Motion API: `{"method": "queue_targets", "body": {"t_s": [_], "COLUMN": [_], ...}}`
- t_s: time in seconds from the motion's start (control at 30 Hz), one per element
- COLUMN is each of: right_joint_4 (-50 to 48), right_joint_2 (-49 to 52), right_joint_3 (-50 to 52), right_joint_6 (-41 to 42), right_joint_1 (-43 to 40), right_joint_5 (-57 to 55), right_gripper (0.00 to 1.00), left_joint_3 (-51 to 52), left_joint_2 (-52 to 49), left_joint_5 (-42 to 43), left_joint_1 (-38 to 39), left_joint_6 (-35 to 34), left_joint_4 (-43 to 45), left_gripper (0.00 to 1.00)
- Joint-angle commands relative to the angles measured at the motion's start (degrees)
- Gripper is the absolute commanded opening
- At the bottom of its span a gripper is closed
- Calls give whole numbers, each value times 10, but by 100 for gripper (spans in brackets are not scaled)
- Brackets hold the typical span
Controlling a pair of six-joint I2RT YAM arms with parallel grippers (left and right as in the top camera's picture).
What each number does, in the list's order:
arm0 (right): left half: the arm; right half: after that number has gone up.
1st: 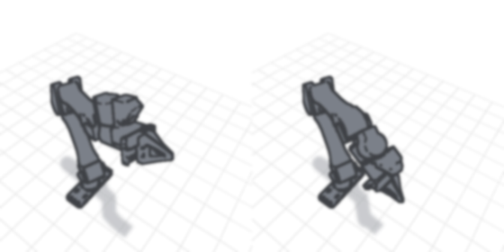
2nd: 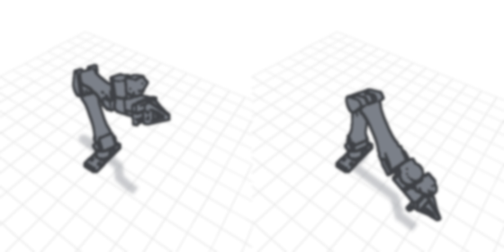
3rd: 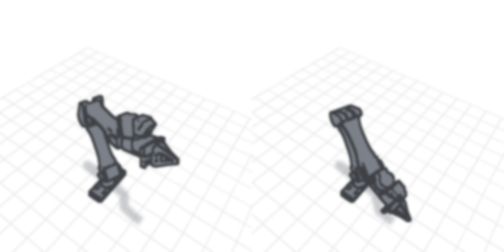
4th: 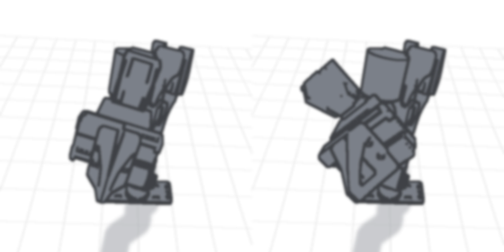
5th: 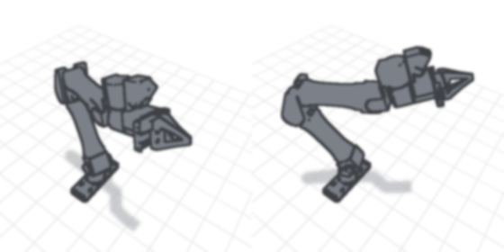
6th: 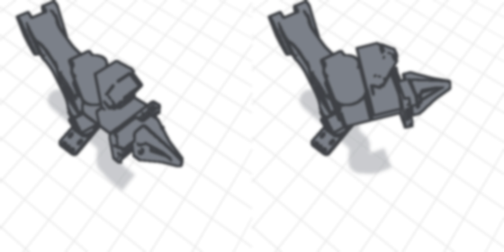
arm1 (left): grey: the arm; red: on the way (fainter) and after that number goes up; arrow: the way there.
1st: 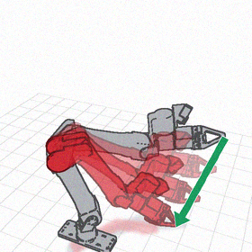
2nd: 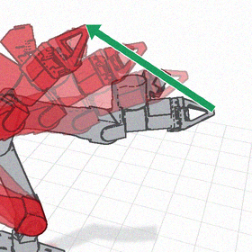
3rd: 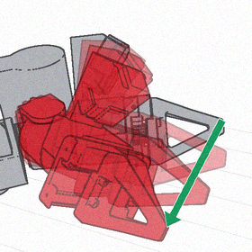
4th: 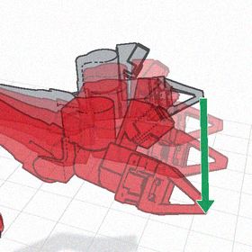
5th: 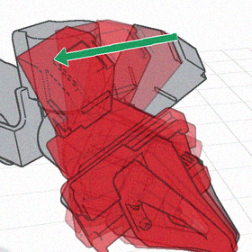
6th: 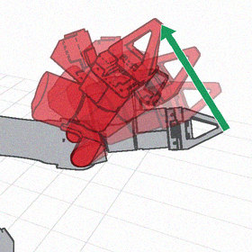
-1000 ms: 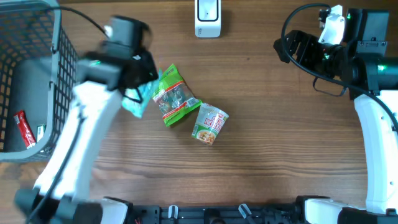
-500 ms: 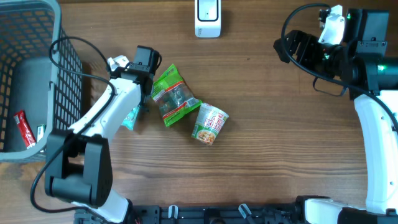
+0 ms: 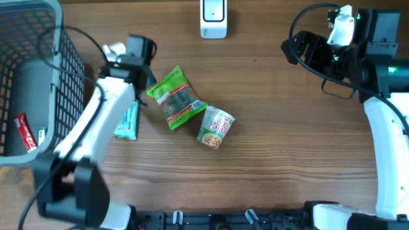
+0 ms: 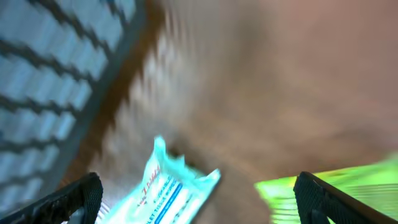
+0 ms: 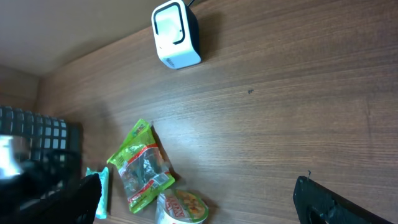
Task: Scan the item barcode
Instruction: 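Lift the wipes pack out and lay it left of the Haribo bag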
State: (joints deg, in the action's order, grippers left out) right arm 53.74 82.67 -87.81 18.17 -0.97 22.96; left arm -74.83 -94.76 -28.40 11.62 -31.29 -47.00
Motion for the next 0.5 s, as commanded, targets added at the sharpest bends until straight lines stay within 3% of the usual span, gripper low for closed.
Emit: {"method": "queue_targets", "body": {"t_s": [0.0, 0.23, 0.47], "right_joint_4": [-1, -1, -1], "right_joint_2": [4, 4, 4], "right_joint_3": [-8, -8, -8], "right_joint_6": [5, 5, 5], "right_joint_1": [-2, -2, -2], "right_joint_5": [9, 9, 9], "right_gripper": [100, 100, 100], "left_joint_3": [-96, -141, -140], "left_joint_2": [91, 184, 178], "left_joint_5": [-2, -2, 32], "left_joint_1": [-3, -71, -306], "left_joint_6": [26, 25, -9], "left_joint_4": [-19, -49, -110], "left_gripper": [96, 96, 98]}}
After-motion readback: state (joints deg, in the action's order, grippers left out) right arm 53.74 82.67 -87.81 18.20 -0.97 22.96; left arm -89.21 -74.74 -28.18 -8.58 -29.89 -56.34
